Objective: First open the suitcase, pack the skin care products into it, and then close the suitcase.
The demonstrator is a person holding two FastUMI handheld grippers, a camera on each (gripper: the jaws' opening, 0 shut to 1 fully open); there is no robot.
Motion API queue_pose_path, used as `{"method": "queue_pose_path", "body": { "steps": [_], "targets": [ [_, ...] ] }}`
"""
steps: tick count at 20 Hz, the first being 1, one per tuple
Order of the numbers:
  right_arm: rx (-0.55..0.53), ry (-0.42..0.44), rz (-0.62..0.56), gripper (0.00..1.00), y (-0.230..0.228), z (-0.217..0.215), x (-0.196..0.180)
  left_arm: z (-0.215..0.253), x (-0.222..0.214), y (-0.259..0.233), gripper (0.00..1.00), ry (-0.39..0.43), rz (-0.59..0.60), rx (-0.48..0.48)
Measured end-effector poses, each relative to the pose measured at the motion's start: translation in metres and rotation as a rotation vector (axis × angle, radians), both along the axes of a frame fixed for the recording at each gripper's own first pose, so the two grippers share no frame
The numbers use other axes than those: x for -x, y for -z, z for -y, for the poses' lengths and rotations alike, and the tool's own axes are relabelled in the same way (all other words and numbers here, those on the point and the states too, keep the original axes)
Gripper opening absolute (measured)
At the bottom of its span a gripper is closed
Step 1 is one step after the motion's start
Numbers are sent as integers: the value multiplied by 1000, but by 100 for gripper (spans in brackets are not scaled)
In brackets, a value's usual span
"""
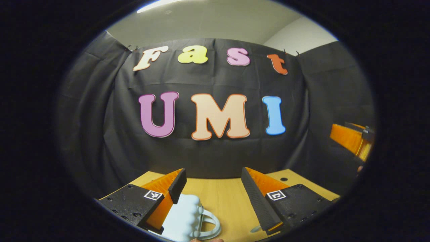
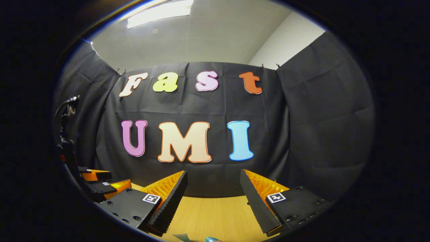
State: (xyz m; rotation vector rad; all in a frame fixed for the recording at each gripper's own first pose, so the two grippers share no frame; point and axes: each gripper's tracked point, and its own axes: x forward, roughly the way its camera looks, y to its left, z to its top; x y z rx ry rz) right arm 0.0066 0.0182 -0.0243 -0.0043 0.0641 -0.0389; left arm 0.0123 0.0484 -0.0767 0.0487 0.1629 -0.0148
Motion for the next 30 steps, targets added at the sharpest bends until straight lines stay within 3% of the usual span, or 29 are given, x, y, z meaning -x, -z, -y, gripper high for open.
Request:
{"method": "queue_pose_path", "body": {
  "steps": [4, 23, 30],
  "targets": [
    [-44, 34, -55, 98, 15, 14, -1, 14, 4, 62, 97, 49, -166, 39],
    [24, 130, -194, 99, 58, 73, 34, 16, 24, 224, 97, -35, -685, 62],
    [44, 103, -212, 99, 65, 71, 35, 27, 20, 249, 85, -32, -780, 90]
  ]
}}
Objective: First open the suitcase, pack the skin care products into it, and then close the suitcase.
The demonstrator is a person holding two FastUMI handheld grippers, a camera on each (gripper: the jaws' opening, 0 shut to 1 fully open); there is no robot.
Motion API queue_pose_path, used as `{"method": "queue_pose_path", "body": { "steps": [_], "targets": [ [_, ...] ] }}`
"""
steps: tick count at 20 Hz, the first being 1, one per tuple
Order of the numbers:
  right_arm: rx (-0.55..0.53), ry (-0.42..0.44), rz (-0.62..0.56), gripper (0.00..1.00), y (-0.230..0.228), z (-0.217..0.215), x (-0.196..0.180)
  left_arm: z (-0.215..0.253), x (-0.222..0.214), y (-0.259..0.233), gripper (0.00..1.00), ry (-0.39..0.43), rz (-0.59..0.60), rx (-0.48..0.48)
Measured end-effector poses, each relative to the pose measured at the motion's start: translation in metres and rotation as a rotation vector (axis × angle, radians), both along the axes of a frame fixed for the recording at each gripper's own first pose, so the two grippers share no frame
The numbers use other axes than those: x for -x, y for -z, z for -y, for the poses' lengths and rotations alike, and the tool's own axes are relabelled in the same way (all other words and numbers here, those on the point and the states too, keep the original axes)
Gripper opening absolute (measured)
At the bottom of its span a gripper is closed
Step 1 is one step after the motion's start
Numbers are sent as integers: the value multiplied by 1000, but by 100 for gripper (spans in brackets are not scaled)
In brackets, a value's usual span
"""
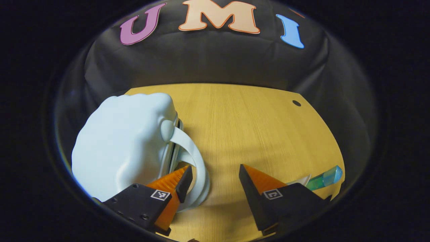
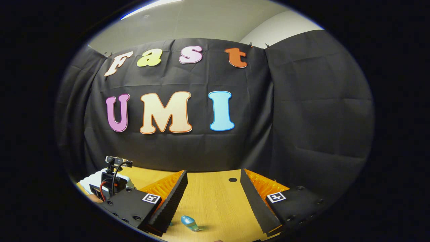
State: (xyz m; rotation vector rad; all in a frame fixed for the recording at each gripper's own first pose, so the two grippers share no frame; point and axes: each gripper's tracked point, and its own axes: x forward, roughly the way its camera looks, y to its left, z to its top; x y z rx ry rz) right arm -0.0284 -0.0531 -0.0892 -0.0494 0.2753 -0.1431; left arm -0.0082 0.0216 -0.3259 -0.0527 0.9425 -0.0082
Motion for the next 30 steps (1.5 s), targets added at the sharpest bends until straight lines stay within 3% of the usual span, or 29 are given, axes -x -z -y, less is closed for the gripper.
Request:
{"method": "queue_pose_path", "body": {
  "steps": [2, 5, 10, 15, 18, 22, 27, 30],
  "targets": [
    [3, -11, -5, 99, 4, -1, -1, -12, 1, 3, 67, -14, -16, -50],
    [-3, -30, -16, 99, 12, -2, -2, -20, 2, 5, 11, -12, -33, -67],
    [-57, -84, -18, 99, 24, -8, -12, -17, 0, -2, 5, 17, -29, -37],
    [-72, -148, -33, 99, 39, -19, -20, -17, -4, -23, 0, 23, 29, -92],
    [-74, -113, 2, 99, 30, -30, -22, -22, 2, -43, 0, 70, 15, -35],
    [-73, -150, 4, 98, 36, -72, -20, -27, 0, -83, 0, 105, 78, 13],
    [-82, -169, 7, 98, 32, -101, -17, -47, -5, -121, 0, 40, 85, 153],
    [-74, -169, 7, 98, 29, -110, -17, -67, -16, -151, 0, 49, 139, 148]
  ]
}}
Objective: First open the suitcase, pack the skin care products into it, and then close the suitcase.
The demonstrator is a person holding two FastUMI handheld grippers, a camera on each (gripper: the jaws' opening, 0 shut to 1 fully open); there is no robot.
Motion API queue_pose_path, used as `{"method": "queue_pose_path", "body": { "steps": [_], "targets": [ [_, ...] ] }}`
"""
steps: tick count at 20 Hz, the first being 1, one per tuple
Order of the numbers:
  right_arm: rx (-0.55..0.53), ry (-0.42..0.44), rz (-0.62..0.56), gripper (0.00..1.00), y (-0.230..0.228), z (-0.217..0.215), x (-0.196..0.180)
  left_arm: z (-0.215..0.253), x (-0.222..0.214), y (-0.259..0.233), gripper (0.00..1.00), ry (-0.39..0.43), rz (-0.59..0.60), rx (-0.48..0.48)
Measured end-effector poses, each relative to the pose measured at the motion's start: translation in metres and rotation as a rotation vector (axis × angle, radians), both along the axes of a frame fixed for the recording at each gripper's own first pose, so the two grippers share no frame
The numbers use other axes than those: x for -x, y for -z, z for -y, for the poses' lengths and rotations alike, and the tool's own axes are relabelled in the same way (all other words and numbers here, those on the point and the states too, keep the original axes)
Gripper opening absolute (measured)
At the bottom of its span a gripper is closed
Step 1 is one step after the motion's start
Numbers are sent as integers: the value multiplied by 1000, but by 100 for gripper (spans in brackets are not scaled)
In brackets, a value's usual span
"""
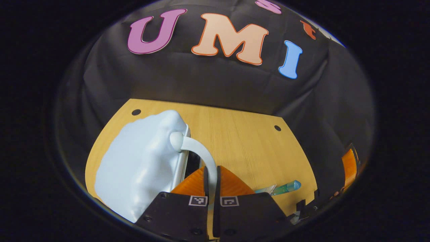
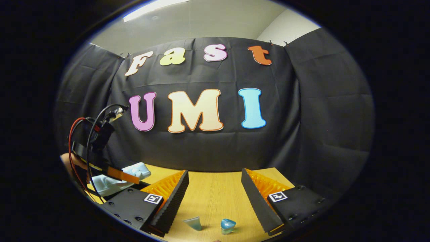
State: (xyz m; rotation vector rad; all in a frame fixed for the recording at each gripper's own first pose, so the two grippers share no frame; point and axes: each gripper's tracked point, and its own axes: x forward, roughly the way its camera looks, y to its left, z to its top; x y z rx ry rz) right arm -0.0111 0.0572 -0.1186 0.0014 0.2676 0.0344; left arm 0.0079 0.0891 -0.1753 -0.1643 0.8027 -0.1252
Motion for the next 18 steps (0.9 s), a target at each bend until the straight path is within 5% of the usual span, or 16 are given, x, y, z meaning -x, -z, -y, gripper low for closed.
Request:
{"method": "queue_pose_path", "body": {
  "steps": [11, 18],
  "targets": [
    [17, 6, 2, 98, 1, -77, -10, -78, -4, -61, 0, 57, 108, 65],
    [34, 19, 48, 97, -8, -153, -3, -181, -19, -86, 0, 53, 184, 74]
  ]
}}
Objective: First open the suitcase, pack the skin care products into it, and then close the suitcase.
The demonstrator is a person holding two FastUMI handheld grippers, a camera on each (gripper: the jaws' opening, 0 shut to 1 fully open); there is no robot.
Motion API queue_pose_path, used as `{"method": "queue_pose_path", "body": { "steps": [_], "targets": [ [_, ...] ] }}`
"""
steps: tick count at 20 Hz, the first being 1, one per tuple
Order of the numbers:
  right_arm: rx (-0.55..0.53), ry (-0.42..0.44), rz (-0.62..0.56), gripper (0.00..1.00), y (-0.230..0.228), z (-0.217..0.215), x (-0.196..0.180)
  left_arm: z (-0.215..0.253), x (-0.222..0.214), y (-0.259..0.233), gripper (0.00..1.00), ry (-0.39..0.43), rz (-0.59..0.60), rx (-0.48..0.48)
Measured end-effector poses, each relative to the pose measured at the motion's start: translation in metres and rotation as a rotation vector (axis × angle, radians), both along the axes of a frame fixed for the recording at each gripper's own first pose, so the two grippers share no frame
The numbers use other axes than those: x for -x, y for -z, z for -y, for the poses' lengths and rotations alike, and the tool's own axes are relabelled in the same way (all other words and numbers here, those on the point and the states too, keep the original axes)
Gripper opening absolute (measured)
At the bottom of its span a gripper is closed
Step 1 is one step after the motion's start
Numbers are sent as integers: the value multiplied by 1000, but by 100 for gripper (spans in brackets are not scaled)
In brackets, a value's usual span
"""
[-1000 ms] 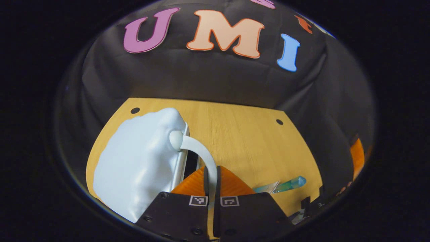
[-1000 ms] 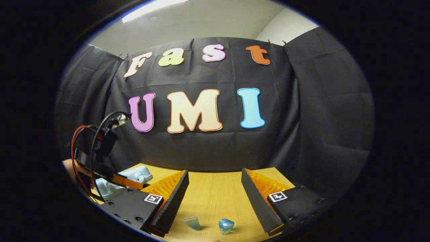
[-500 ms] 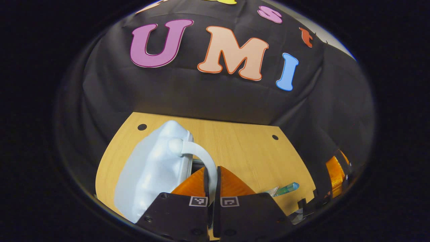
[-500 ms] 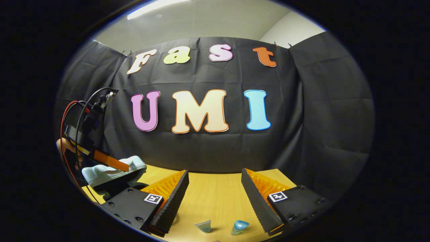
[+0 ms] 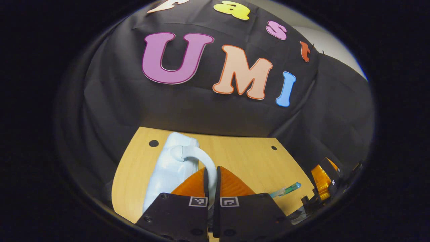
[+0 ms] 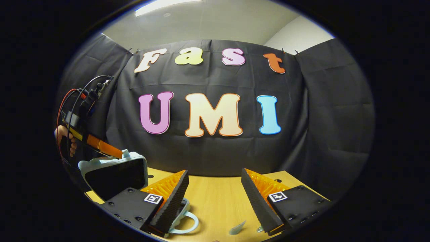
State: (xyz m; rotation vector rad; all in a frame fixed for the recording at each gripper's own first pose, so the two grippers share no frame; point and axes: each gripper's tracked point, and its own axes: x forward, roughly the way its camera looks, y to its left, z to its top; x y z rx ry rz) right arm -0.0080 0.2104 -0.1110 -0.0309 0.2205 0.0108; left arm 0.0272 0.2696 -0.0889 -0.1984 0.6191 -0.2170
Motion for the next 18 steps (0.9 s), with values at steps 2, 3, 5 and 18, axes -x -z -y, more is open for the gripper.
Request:
{"method": "queue_pose_path", "body": {
  "steps": [2, 3, 5, 18],
  "targets": [
    [-1, 6, 10, 99, -4, -12, 1, -37, -6, -3, 0, -29, 24, -26],
    [4, 10, 12, 99, -6, -16, 1, -54, -8, -4, 0, -44, 35, -47],
    [14, 17, 25, 98, -12, -21, 2, -93, -15, -4, 0, -78, 68, -117],
    [24, 45, 29, 100, -20, -22, 4, -261, -14, 74, 0, -336, -67, -127]
  ]
}}
